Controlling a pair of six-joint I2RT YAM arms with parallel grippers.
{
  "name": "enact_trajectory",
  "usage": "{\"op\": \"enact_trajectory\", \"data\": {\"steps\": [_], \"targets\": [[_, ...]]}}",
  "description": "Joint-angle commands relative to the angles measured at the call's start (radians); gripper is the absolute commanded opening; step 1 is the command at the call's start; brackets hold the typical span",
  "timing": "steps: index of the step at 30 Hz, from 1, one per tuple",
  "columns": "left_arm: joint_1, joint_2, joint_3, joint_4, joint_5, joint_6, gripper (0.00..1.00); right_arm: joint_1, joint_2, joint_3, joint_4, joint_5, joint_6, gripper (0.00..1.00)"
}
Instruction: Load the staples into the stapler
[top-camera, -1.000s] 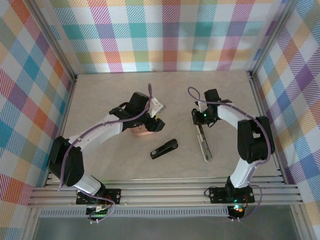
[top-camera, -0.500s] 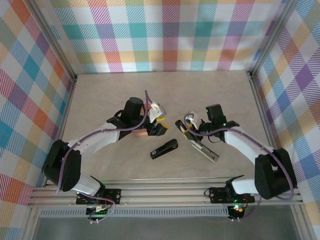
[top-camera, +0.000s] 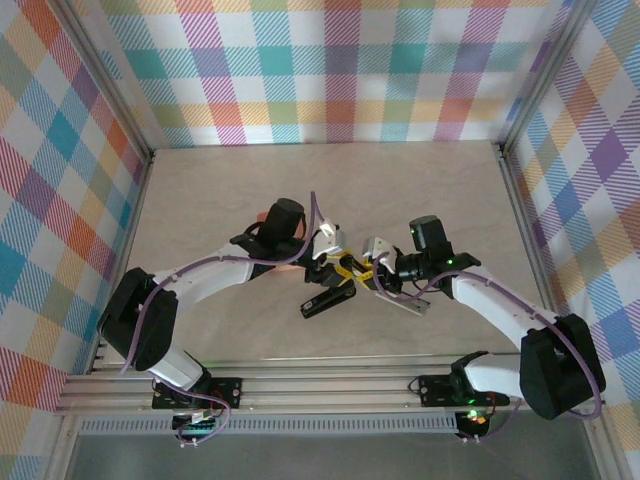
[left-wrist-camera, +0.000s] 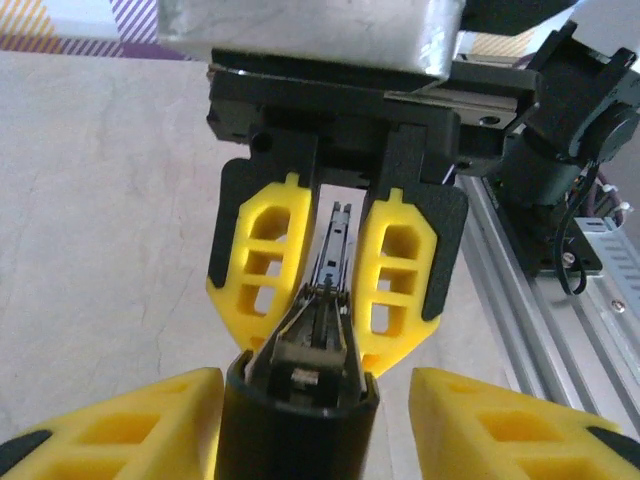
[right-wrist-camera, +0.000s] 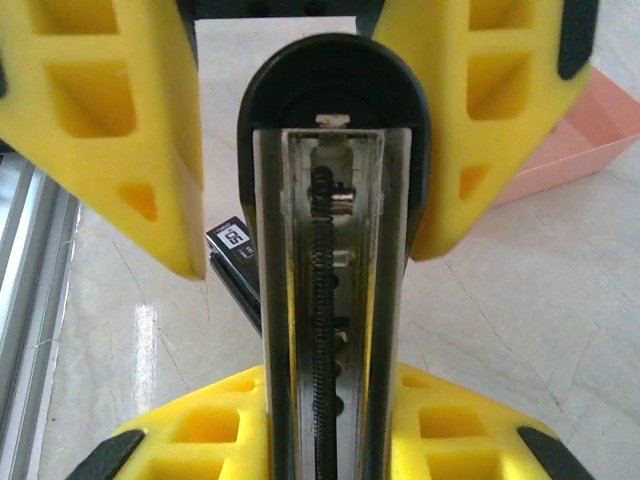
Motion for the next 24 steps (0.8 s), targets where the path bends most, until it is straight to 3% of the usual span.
{"op": "enact_trajectory", "data": {"steps": [1,2,4,6,11,18,24], "targets": [[-0.011,0.026,0.059,-0.084,0.063,0.064,0.32,0.005,-0.007,-0.001,0.061,-0.068,-0.006,0.21],[-0.011,0.032,0.081,-0.135,0.066,0.092,0.23,0.003,-0.010,-0.003,0.068,-0.047,0.028,0.25],[-0.011,0.041,0.125,-0.228,0.055,0.149,0.17,0.001,-0.018,-0.004,0.089,0.027,0.148,0.38],[-0.011,0.045,0.171,-0.335,0.042,0.204,0.15,-0.005,-0.028,-0.004,0.091,0.123,0.306,0.46],[-0.019,0.076,0.273,-0.395,-0.056,0.223,0.13,-0.072,-0.089,-0.037,0.045,0.249,0.687,0.58],[-0.027,0.240,0.564,-0.689,-0.198,0.391,0.07,-0.206,-0.158,-0.062,-0.188,0.363,1.093,0.59],[-0.031,0.333,0.725,-0.837,-0.308,0.493,0.07,-0.369,-0.142,-0.131,-0.197,0.227,1.290,0.56]]}}
